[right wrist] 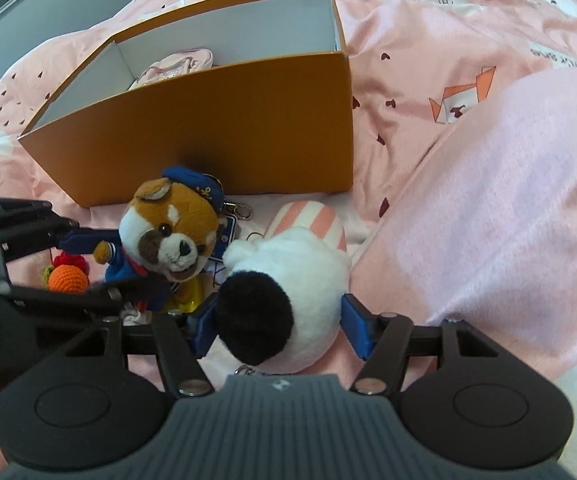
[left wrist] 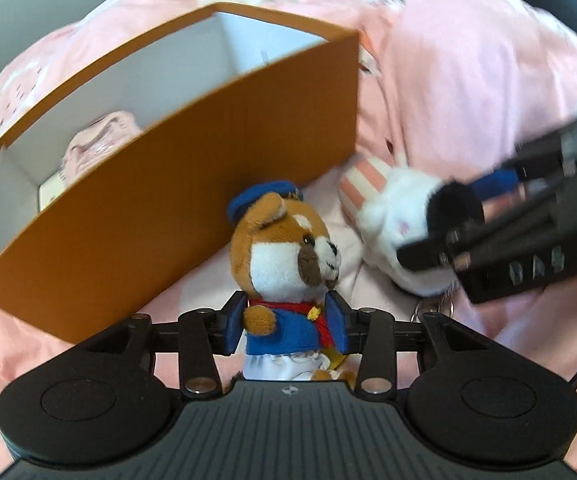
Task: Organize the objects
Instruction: 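Carry the bear plush with the left gripper while the right carries the white plush into the orange box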
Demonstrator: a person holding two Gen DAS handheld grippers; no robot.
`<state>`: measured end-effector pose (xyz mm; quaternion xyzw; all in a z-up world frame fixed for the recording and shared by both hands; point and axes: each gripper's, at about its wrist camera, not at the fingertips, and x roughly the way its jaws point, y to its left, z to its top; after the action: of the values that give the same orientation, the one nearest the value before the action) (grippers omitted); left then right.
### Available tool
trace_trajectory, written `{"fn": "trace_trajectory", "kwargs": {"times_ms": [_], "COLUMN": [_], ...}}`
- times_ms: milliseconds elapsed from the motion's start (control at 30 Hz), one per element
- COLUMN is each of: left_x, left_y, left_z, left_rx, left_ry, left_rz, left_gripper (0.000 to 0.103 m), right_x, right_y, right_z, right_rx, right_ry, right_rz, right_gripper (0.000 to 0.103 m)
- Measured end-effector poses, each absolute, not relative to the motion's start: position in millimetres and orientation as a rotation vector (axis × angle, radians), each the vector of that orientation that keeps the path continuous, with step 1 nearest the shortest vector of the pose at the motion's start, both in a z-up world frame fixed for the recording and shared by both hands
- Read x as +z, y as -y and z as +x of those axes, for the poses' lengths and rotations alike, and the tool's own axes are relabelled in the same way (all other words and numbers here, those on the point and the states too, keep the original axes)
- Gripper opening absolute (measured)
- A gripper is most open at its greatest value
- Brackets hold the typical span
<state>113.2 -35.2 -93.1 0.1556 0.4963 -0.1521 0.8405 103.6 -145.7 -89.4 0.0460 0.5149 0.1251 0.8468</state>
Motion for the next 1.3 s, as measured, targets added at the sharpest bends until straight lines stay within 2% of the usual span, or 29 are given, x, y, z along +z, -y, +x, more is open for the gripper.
{"fn": "trace_trajectory", "kwargs": {"times_ms": [167, 367, 700, 933, 1067, 1300], "left_x": [-90, -65, 11, 51, 41, -26], "left_y": [19, -4, -36, -53, -61, -73], "left_z": [117, 108, 116, 175, 224, 306], "left_rx": [-0.316, -0.338, -0.374, -0.357, -0.312, -0.216], "left_ry": [-1.043, -1.017, -0.876, -0.835, -0.882, -1.026], "left_rz": [0.186, -0.031, -0.306, -0.352, -0.386, -0.488], "left_gripper": [0.041, 0.039, 0.039, 0.039, 0.039, 0.039], "right_x": [-92, -74, 12, 63, 61, 14], "right_y": [155, 168, 186, 178, 174, 166], "right_z": [105, 101, 102, 157, 209, 286], "right_rx": [0.273, 0.287, 0.402, 0.490, 0.504, 0.493], "right_ry": [-1.081, -1.048, -0.891, -0.794, -0.819, -0.931], "right_rz": [0.164, 0.251, 0.333, 0.319, 0.327, 0.293], "right_gripper": [0.061, 0.057, 0.057, 0.057, 0.058, 0.058]}}
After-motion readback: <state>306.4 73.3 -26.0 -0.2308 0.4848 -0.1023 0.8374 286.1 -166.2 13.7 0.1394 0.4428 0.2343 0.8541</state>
